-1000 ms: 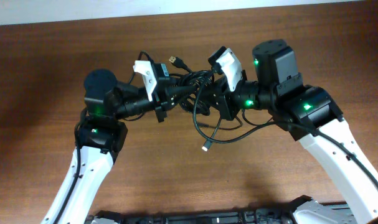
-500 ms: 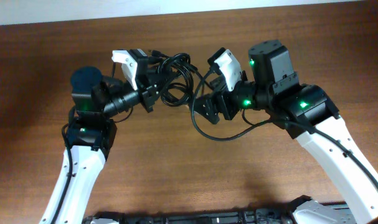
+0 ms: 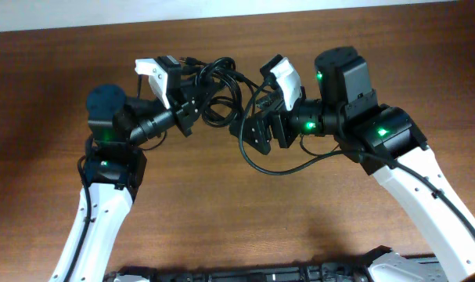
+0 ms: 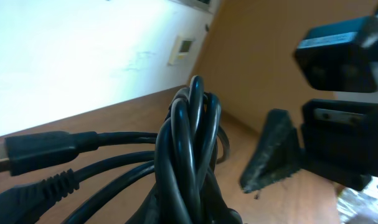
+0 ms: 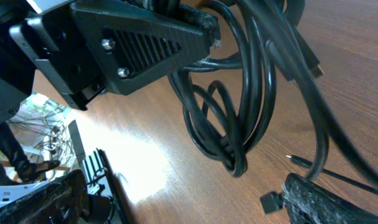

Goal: Untangle cables

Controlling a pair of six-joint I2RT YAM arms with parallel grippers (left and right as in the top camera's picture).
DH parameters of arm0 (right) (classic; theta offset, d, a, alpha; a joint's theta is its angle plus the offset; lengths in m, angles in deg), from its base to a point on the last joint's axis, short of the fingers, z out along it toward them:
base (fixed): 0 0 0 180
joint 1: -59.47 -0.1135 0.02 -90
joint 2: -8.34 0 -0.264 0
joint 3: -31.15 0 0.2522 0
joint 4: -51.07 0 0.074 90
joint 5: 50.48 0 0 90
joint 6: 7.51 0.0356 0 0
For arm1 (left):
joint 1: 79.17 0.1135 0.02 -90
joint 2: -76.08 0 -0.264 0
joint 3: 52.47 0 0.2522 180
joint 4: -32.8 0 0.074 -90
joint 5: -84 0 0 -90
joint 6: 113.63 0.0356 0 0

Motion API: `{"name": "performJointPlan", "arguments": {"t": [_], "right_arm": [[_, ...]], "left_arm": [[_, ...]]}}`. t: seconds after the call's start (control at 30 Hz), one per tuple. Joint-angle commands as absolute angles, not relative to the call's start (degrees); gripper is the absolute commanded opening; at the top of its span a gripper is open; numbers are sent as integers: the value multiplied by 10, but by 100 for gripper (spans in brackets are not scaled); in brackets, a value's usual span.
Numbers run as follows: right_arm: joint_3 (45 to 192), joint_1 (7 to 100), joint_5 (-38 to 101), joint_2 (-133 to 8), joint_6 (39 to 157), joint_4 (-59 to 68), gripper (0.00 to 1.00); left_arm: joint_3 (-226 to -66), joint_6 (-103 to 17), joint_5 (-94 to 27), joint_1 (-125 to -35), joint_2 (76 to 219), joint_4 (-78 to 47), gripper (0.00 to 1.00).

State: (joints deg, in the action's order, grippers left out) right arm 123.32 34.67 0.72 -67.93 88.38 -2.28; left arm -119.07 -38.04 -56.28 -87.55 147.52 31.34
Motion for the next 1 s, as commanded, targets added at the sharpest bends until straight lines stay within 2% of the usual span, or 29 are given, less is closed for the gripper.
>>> {"name": "performJointPlan", "arguments": {"t": [0.0, 0.17, 0.2, 0.27, 0.37, 0.43, 0.5, 0.57, 0.67, 0.7, 0.8, 0.83, 0.9, 0.97], "right_arm": [[1237, 347, -6, -668, 884, -18, 99], [1237, 347, 23, -671, 883, -12, 100], [1237, 347, 33, -671, 883, -11, 96], [1237, 347, 38, -671, 883, -10, 83], [1237, 347, 86, -671, 883, -10, 83], [1237, 347, 85, -671, 884, -10, 73], [1237, 347, 85, -671, 884, -10, 71], [1237, 347, 83, -671, 884, -9, 55], [1237, 347, 76, -671, 884, -5, 48], [1237, 347, 70, -671, 884, -5, 37], [1237, 347, 68, -671, 884, -5, 12], [1237, 347, 68, -671, 884, -5, 7], [1237, 347, 68, -671, 884, -5, 4], [1237, 347, 68, -671, 884, -4, 14]], "left_arm": [[-1203, -400, -614, -879, 1472, 323, 0], [-1203, -403, -623, -904, 1472, 323, 0], [-1203, -403, -626, -907, 1472, 323, 0], [-1203, -404, -628, -913, 1472, 323, 0], [-1203, -404, -656, -915, 1472, 335, 0], [-1203, -404, -663, -915, 1472, 340, 0], [-1203, -408, -663, -916, 1472, 340, 0], [-1203, -408, -667, -926, 1472, 340, 0], [-1203, -407, -666, -945, 1472, 340, 0], [-1203, -407, -666, -946, 1472, 340, 0], [-1203, -407, -662, -946, 1472, 340, 0], [-1203, -407, -662, -946, 1472, 340, 0], [-1203, -407, -662, -946, 1472, 340, 0], [-1203, -407, -662, -946, 1472, 340, 0]]}}
